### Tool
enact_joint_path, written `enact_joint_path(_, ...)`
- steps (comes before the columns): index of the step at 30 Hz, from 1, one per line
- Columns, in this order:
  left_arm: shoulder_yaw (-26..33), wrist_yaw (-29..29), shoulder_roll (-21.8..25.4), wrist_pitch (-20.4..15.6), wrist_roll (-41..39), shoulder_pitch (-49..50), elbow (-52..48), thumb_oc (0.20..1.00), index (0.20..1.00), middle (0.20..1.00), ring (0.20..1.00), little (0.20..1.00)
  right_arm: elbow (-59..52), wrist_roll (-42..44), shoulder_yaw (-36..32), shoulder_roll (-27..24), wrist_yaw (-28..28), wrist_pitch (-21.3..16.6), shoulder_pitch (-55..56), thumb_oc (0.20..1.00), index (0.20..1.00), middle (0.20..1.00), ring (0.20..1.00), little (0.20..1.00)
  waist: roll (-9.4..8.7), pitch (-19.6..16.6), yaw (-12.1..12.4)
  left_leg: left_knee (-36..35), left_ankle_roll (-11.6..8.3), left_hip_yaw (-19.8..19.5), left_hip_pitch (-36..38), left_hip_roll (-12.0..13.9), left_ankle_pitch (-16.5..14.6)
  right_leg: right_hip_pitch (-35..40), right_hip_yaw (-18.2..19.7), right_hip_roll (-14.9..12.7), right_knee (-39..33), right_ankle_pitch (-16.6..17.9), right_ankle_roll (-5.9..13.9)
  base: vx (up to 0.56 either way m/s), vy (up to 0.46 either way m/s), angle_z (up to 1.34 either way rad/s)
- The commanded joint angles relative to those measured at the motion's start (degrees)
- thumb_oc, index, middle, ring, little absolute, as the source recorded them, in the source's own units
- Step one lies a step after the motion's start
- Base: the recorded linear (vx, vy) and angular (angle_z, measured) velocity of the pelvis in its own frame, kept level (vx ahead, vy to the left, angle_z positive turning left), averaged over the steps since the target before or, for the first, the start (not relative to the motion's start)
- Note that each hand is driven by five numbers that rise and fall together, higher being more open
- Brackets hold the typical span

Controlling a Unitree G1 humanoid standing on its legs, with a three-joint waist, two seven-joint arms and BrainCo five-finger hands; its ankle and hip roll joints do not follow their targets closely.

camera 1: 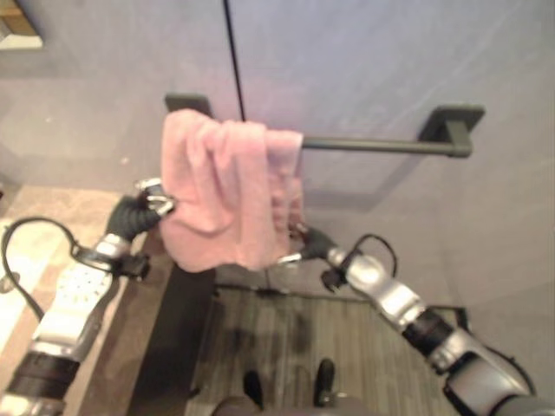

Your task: Put brush and paste in cup on sink, flatten towel.

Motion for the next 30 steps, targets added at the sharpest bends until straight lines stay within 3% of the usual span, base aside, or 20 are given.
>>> enact_joint_path(1, -0.7, 1.1, 2.2, -2.8, -0.5, -3.7, 0.5, 0.2, 0.2, 0.2, 0.2, 0.2, 1.7, 2.2, 0.5, 3.7, -1.1, -3.5, -5.5, 1.0, 1.0, 1.0, 1.0, 1.0, -3.28, -1.2, 1.3, 0.7, 1.27, -0.4, -0.4, -0.6, -2.2, 0.4, 0.2, -5.7, -0.1, 2.6, 5.35, 0.02, 0.005, -0.03)
enact_joint_path(16, 0.8, 1.4, -0.4, -2.8, 1.6, -2.5, 2.4, 0.2, 0.2, 0.2, 0.2, 0.2, -10.1, 9.8, -5.0, -1.5, -0.6, -5.8, -2.7, 1.0, 1.0, 1.0, 1.0, 1.0, -3.46, -1.7, 0.3, 0.7, 1.32, 0.4, 2.1, -0.5, -3.1, 2.5, 0.6, -5.5, -0.1, 1.7, 5.29, 0.0, 0.003, -0.01)
enact_joint_path(30, -0.6, 3.1, -1.5, -3.1, 2.7, -4.6, 3.0, 0.2, 0.2, 0.2, 0.2, 0.2, -13.9, 13.8, -6.0, -1.8, -1.2, -6.3, -1.8, 1.0, 1.0, 1.0, 1.0, 1.0, -3.79, -1.3, -0.2, 0.7, 1.28, 0.2, 1.0, -0.5, -2.7, 1.3, 1.0, -5.4, -0.1, 1.8, 5.13, 0.0, 0.0, 0.0)
